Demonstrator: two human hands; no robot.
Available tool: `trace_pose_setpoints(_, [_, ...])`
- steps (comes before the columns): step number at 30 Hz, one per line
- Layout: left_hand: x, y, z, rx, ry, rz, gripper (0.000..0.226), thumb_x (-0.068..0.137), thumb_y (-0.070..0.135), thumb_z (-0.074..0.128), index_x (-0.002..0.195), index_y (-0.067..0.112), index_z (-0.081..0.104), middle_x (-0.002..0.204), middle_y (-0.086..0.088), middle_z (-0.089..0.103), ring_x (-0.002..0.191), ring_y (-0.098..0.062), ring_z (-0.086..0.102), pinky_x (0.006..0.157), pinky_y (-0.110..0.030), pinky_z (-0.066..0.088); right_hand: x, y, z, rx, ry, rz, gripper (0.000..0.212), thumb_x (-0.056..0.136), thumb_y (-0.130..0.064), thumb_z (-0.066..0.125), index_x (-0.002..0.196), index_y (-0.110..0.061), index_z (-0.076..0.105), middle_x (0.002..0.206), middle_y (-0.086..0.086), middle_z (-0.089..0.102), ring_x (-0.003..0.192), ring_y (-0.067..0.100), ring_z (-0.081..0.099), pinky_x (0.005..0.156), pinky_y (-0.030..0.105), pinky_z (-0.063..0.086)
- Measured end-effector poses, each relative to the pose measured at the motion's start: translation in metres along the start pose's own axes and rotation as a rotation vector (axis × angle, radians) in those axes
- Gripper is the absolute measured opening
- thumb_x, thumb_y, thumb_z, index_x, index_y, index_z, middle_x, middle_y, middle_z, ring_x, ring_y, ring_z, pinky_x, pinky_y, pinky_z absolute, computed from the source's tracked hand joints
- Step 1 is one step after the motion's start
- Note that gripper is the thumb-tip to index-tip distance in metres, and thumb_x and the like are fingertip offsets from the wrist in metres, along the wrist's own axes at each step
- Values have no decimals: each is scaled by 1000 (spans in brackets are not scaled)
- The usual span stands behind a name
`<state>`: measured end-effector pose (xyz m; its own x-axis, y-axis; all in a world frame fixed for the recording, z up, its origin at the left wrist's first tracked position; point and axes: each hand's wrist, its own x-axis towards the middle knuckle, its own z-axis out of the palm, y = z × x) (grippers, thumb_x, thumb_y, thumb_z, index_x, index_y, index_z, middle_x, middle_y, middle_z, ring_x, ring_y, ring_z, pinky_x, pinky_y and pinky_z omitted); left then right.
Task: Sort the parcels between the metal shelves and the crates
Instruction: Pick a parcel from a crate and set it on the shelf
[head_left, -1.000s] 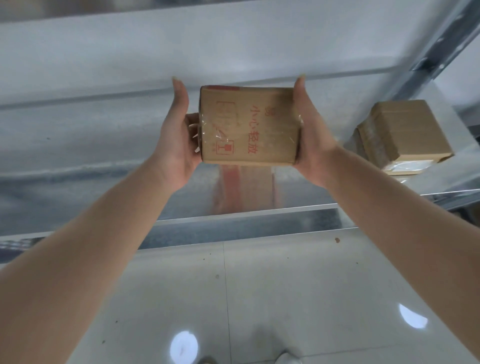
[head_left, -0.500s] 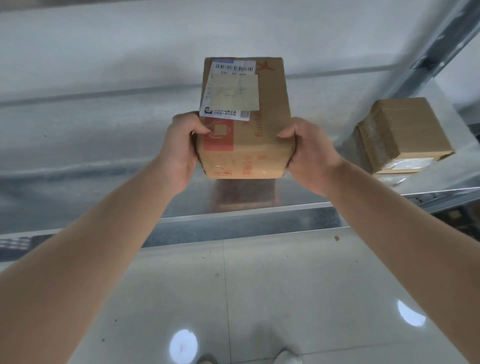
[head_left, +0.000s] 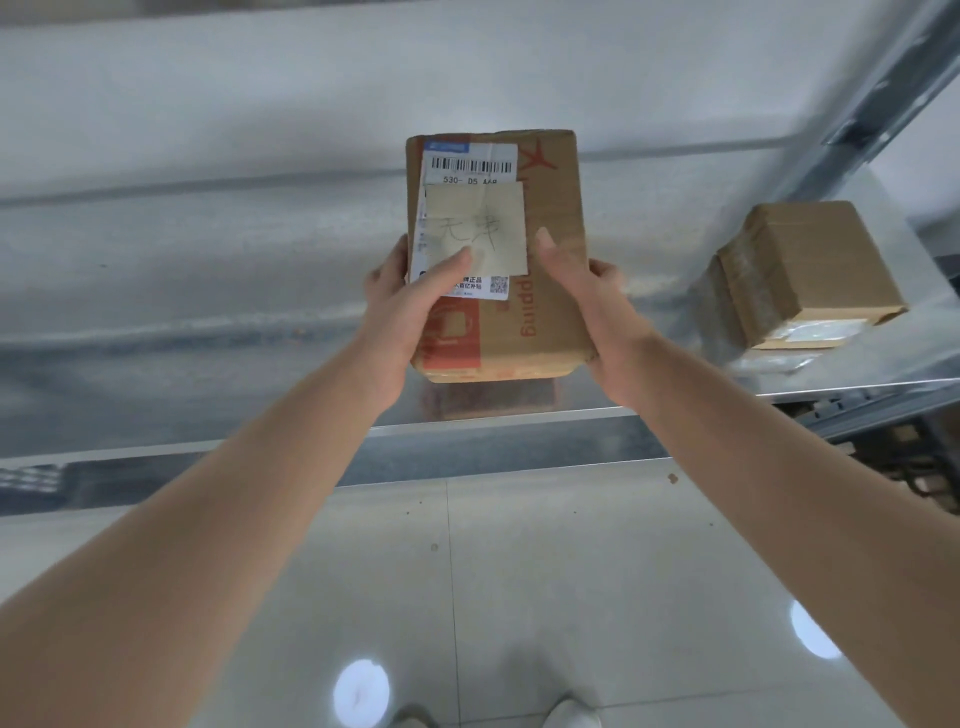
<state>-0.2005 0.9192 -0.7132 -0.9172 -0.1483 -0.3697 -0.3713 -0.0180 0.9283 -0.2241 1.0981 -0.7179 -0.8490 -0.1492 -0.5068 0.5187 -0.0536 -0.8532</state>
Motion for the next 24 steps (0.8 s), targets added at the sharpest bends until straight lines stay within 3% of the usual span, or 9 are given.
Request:
trace_pose_setpoints(3, [-8, 0, 0, -16, 8, 49, 75, 67, 52, 84, 133, 39, 51, 133, 3, 61, 114, -17, 65, 94, -41, 54, -3, 4, 7, -12, -24, -67, 85, 83, -49, 76, 150, -24, 29, 133, -5, 62, 115, 14, 65, 98, 41, 52])
trace_pose_setpoints(5, [-11, -5, -1, -49, -18, 83, 60, 83, 31, 77, 136, 30, 48, 123, 5, 68, 107, -13, 69, 89, -34, 57, -7, 6, 12, -43, -41, -107, 60, 88, -40, 73, 140, -28, 46, 121, -9, 70, 104, 8, 70, 88, 31, 56])
trace_pose_setpoints(7, [-18, -7, -4, -70, -14, 99, 51, 87, 22, 73, 132, 29, 48, 119, 6, 70, 103, -11, 70, 82, -28, 59, -14, 5, 18, -36, -47, -132, 43, 91, -32, 70, 131, -27, 54, 111, -9, 72, 94, 4, 71, 75, 22, 56])
trace_pose_setpoints(11, [-42, -9, -13, -115, 44, 35, 46, 87, 26, 72, 126, 36, 50, 113, 11, 72, 97, -6, 71, 73, -25, 58, -30, 7, 30, -47, -79, -103, 42, 92, -30, 70, 130, -24, 55, 113, -5, 73, 94, 6, 71, 77, 24, 56])
trace_pose_setpoints(14, [-71, -7, -22, -119, 110, 7, 43, 87, 26, 72, 125, 33, 53, 109, 12, 72, 91, -2, 71, 68, -18, 56, -54, 6, 41, -44, -104, -45, 39, 91, -30, 70, 128, -25, 57, 112, -4, 74, 95, 8, 71, 87, 31, 55])
trace_pose_setpoints(20, [-163, 12, -48, -142, 212, -86, 53, 85, 27, 75, 133, 23, 51, 111, 11, 71, 92, -1, 71, 68, -16, 55, -137, 2, 75, -26, -134, 87, 38, 93, -23, 69, 129, -21, 60, 119, 1, 73, 107, 19, 70, 100, 43, 53])
trace_pose_setpoints(24, [-233, 25, -72, -164, 248, -122, 39, 89, 18, 72, 124, 21, 55, 110, 7, 72, 96, -7, 71, 75, -19, 56, -202, -3, 101, -18, -160, 161, 36, 93, -21, 69, 128, -20, 61, 106, -6, 75, 96, 11, 71, 97, 36, 54])
